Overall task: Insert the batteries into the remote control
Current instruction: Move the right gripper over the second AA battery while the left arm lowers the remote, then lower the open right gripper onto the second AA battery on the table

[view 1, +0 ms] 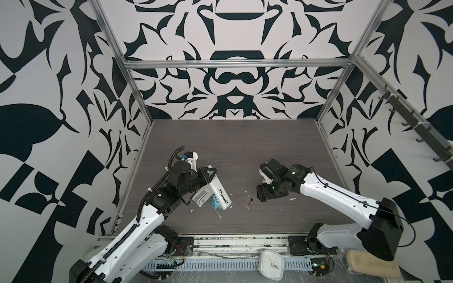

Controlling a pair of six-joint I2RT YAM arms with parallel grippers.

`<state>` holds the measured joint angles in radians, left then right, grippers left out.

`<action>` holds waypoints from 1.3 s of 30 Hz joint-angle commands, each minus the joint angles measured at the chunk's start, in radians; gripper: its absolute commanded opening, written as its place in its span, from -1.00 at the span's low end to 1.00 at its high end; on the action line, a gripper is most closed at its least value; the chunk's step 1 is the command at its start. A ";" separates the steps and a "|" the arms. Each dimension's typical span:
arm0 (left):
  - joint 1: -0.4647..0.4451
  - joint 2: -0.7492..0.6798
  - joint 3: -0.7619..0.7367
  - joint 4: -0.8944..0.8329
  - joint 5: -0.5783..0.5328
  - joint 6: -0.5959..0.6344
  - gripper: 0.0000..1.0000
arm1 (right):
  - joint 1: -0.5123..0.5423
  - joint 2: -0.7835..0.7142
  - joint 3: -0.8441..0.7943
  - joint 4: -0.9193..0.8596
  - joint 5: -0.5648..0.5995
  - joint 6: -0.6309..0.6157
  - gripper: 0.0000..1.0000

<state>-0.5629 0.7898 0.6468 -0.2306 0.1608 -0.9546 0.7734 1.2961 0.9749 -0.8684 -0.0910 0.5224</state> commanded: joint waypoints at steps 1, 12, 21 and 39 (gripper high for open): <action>0.003 -0.060 0.035 -0.075 0.014 -0.022 -1.00 | 0.014 0.011 -0.020 0.078 -0.030 0.021 0.65; 0.004 -0.214 0.047 -0.247 0.077 -0.023 -1.00 | 0.102 -0.089 0.015 0.161 -0.118 -0.734 0.74; 0.004 -0.247 0.062 -0.301 0.120 -0.033 -1.00 | 0.102 0.084 0.043 0.118 -0.004 -1.109 0.74; 0.018 -0.170 0.142 -0.378 0.085 -0.005 -1.00 | 0.096 0.298 0.014 0.207 -0.011 -1.305 0.66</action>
<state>-0.5537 0.6170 0.7574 -0.5728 0.2504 -0.9684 0.8719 1.5970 0.9821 -0.6830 -0.0917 -0.7464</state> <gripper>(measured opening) 0.212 0.833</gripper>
